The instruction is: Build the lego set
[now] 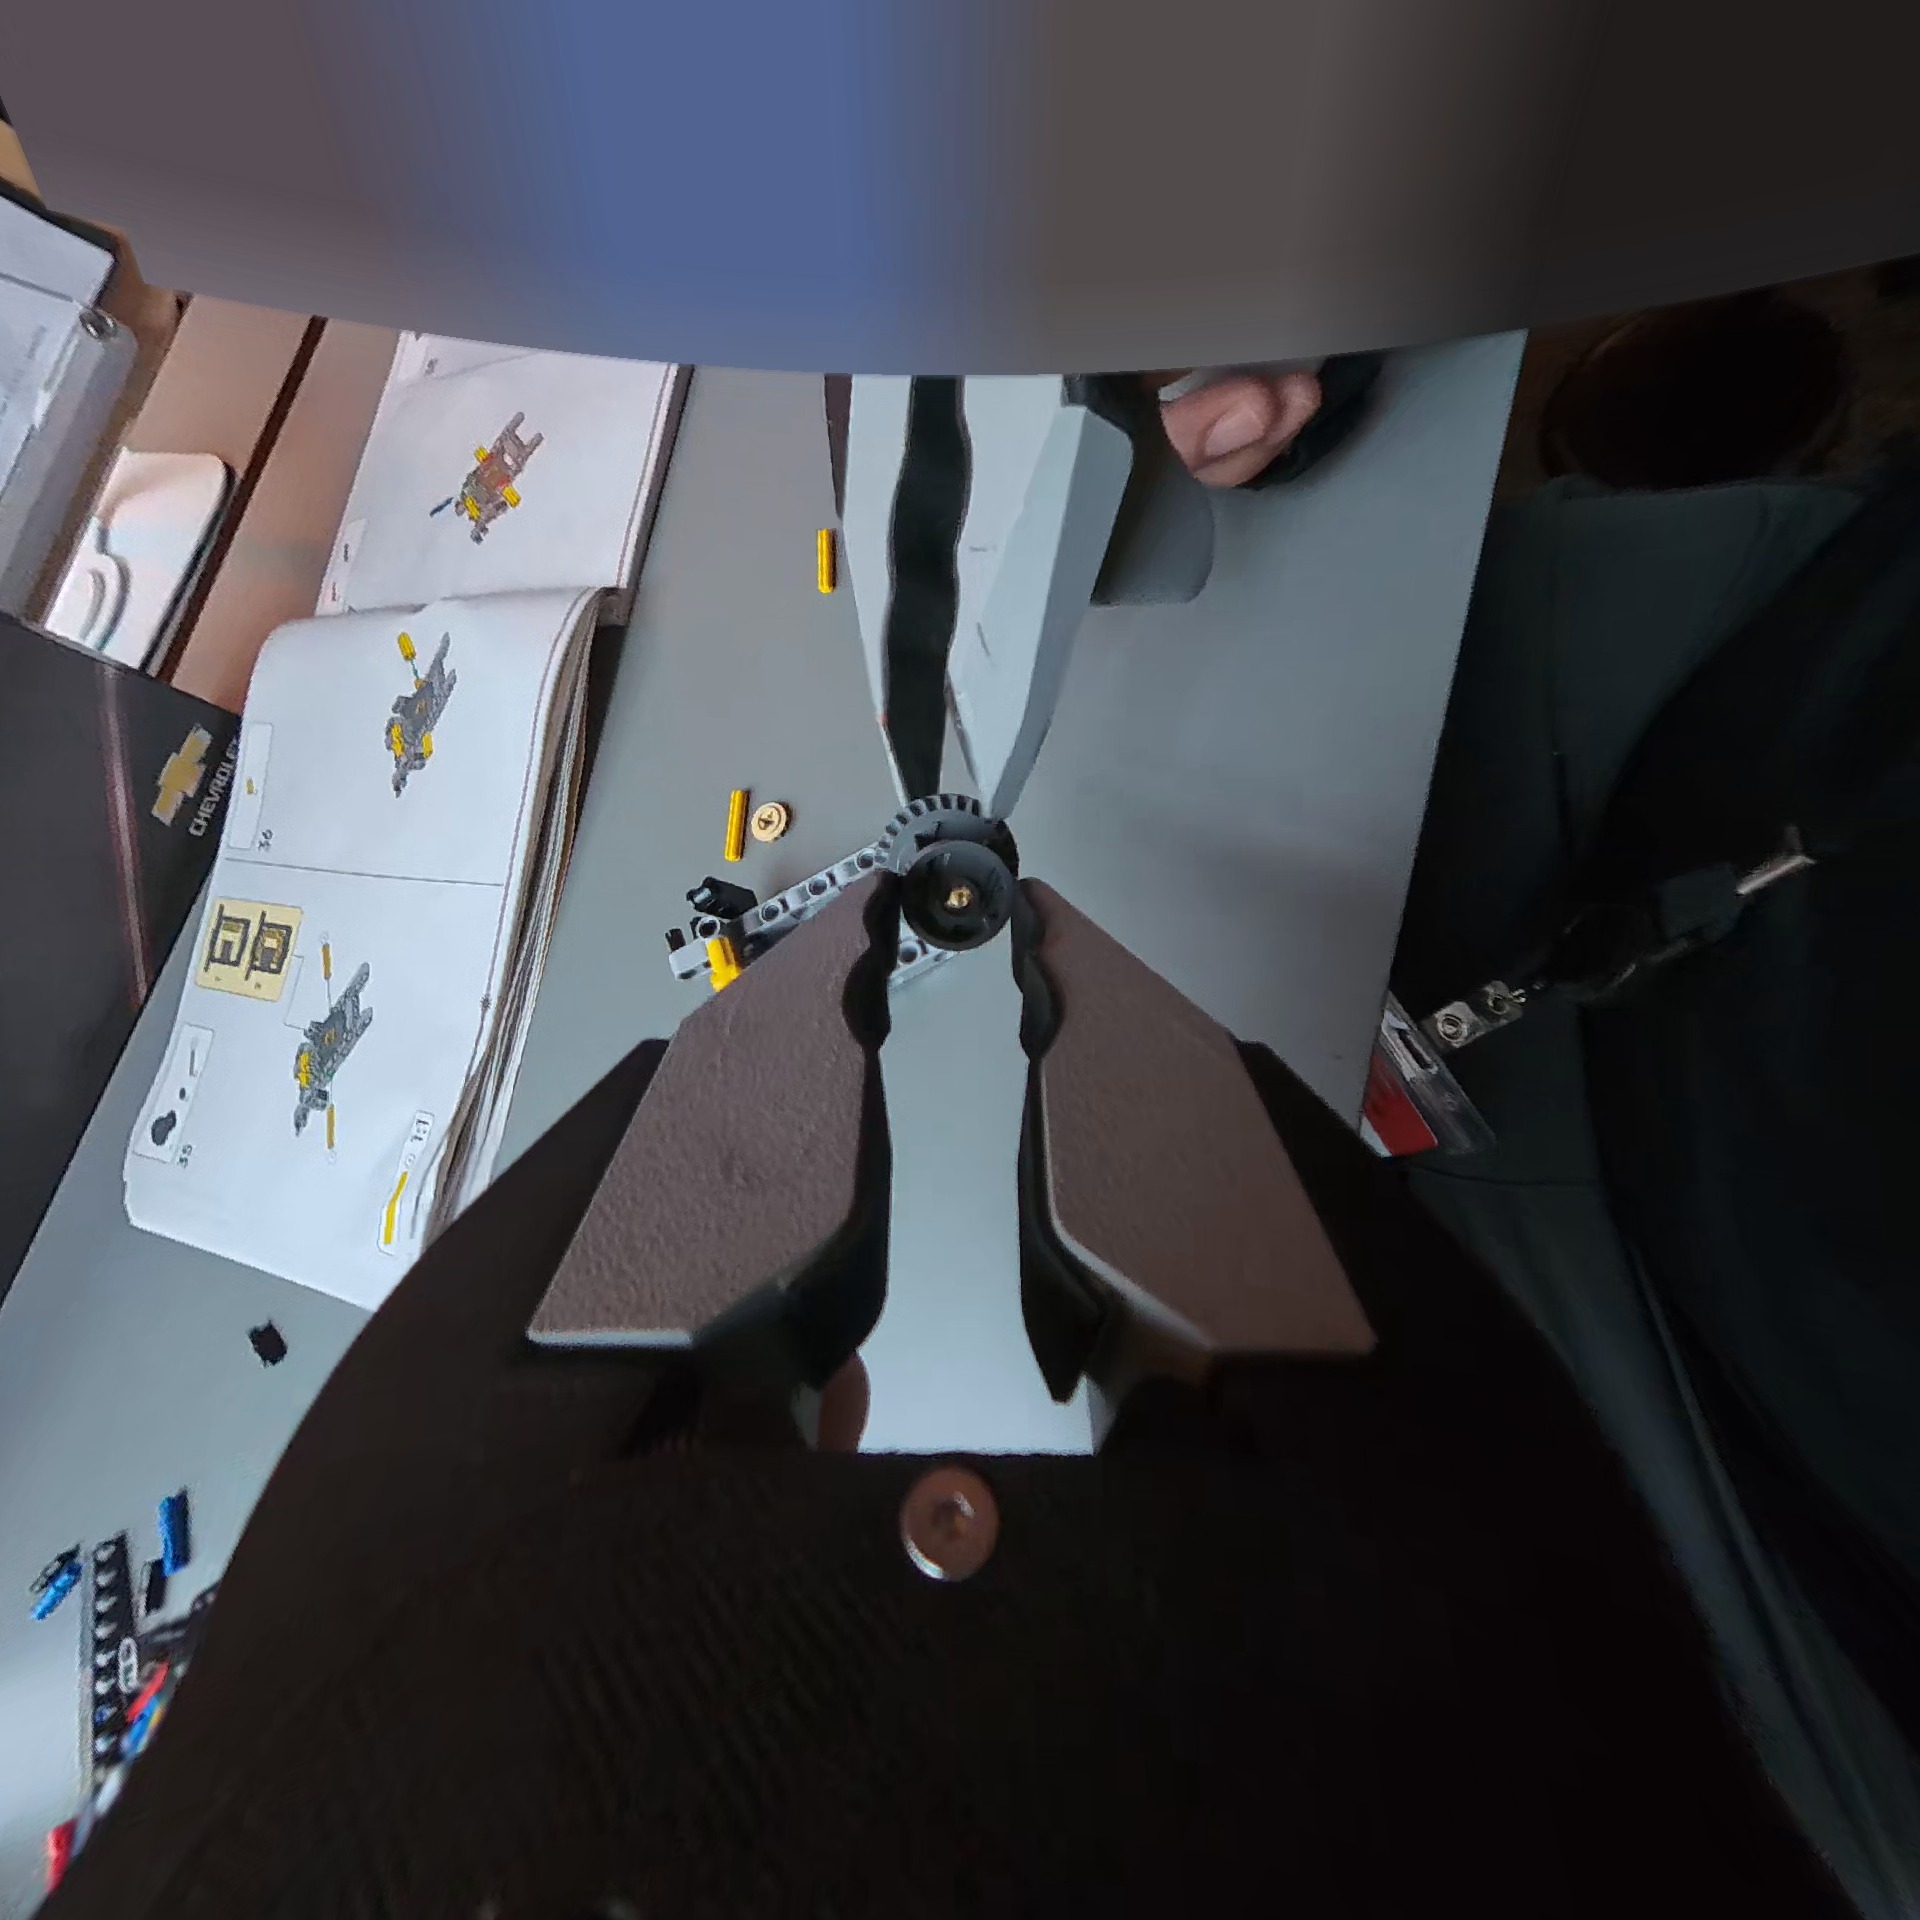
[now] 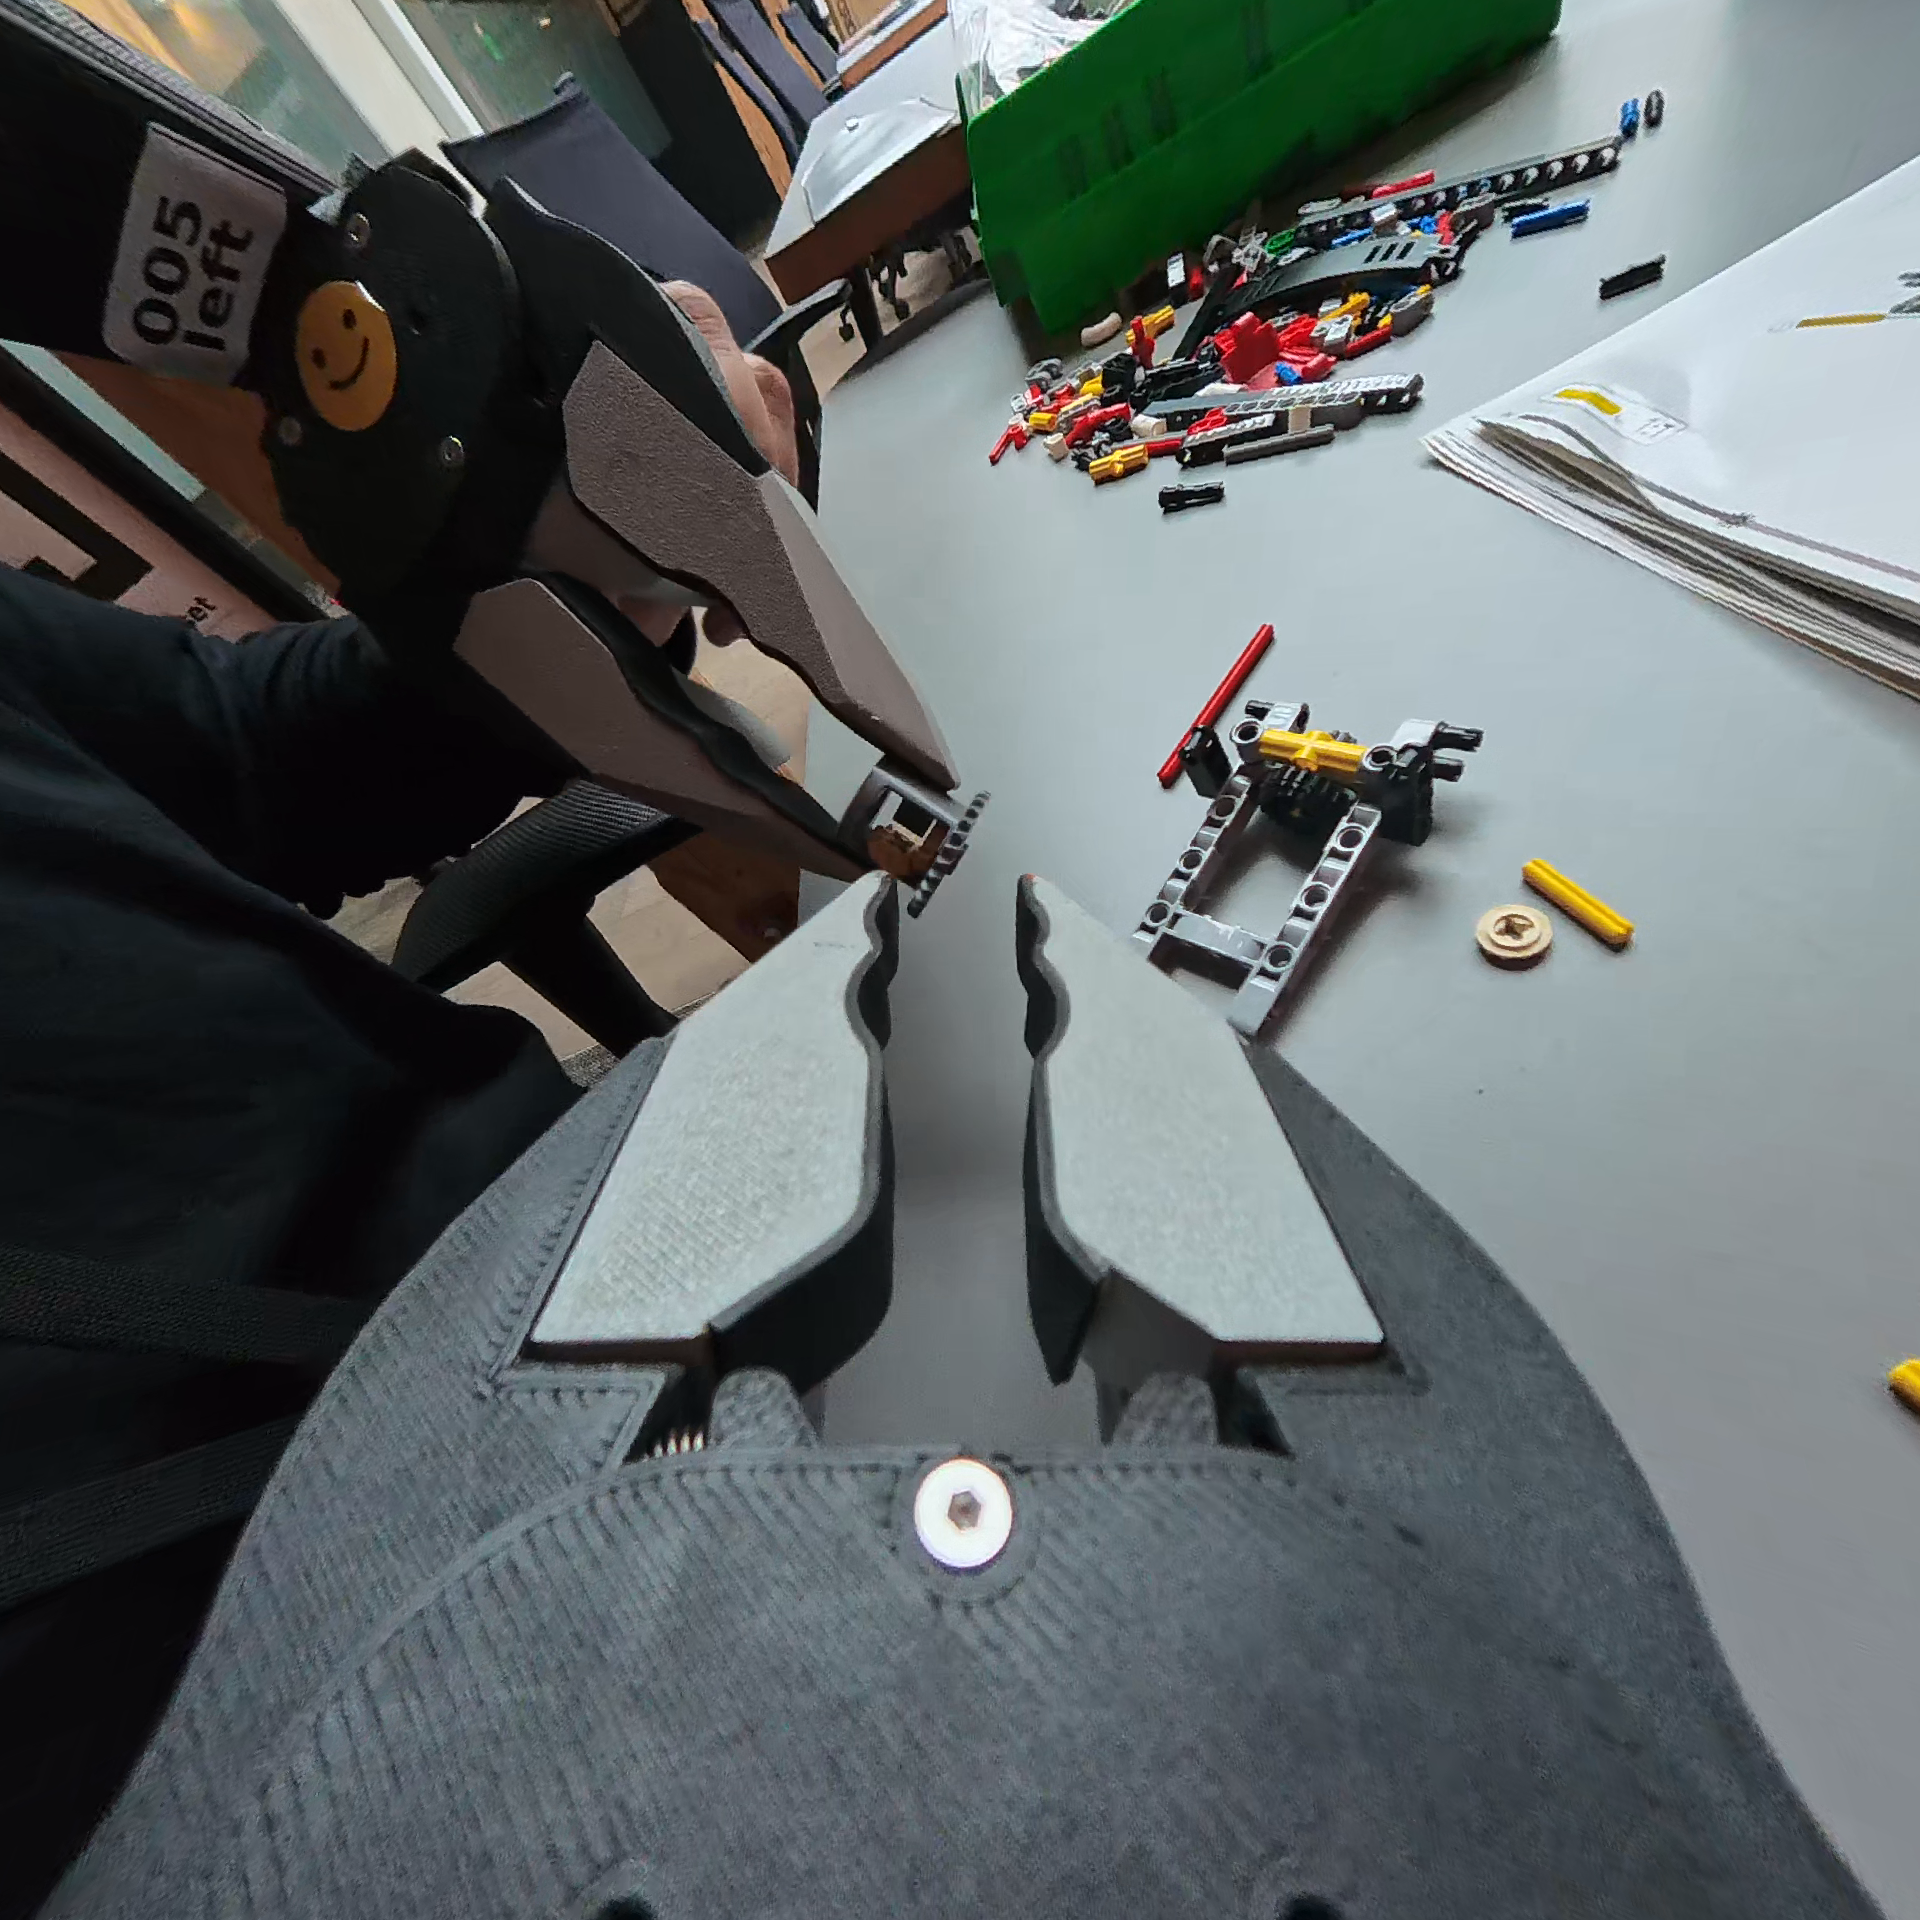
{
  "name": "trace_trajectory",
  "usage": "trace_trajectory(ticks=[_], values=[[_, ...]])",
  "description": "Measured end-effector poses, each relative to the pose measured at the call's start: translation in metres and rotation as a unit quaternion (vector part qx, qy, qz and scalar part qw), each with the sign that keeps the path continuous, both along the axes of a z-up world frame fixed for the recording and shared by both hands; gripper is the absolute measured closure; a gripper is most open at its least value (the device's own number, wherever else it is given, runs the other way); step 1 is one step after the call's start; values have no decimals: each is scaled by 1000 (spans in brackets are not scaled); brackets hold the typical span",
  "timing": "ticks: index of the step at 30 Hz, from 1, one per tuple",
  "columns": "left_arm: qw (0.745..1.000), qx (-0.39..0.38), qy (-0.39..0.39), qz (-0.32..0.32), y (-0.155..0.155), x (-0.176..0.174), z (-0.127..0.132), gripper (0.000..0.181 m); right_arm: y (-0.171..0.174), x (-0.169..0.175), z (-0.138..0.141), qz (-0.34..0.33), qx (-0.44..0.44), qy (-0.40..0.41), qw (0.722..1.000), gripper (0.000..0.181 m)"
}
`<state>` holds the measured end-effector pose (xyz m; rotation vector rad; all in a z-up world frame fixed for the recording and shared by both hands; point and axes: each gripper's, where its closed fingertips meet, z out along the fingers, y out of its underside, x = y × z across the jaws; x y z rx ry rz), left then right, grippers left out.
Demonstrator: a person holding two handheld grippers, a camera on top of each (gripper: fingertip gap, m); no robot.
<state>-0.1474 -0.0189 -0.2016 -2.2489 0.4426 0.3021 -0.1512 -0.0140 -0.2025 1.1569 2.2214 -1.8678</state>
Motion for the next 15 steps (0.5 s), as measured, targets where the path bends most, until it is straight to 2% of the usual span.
trace_trajectory(ticks=[15], values=[[1000, -13, -9, 26, 7, -1, -5, 163, 2, -7, -4, -12, 16, 2, 1000, 171]])
